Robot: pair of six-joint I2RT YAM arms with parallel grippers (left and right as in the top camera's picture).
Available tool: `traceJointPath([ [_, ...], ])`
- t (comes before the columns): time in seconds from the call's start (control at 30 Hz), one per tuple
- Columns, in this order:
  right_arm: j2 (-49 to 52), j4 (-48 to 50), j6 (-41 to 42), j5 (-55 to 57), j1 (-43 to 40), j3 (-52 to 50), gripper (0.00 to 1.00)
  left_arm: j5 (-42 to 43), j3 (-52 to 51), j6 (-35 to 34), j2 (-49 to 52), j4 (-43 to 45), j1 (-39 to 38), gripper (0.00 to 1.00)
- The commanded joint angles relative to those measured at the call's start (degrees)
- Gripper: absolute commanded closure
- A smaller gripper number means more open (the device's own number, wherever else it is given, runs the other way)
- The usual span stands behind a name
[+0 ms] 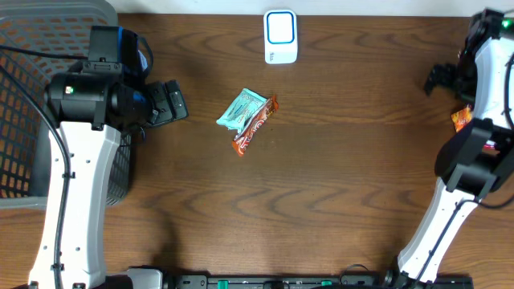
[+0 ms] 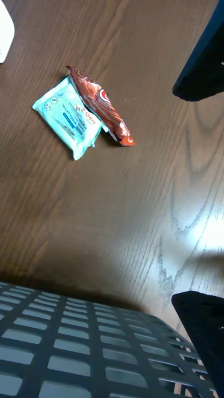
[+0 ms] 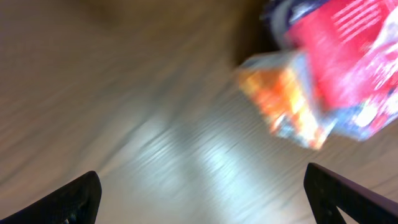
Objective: Scan the item barcode
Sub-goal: 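Carry the orange packet to the right edge and release it, then move the right gripper back to the red wrapper near the scanner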
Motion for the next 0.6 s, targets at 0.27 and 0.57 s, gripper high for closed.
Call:
traceJointPath([
  [0.27,-10.0,-11.6,0.3,-28.3,14.1,0.6,0.01,-0.5,0.1,-0.5,-0.2,-0.2,0.2,0.02],
  [0.57,-10.0,-0.5,7.1,-24.7,31.6,-10.3,0.01,-0.5,0.1,-0.5,-0.2,-0.2,0.2,0.02],
])
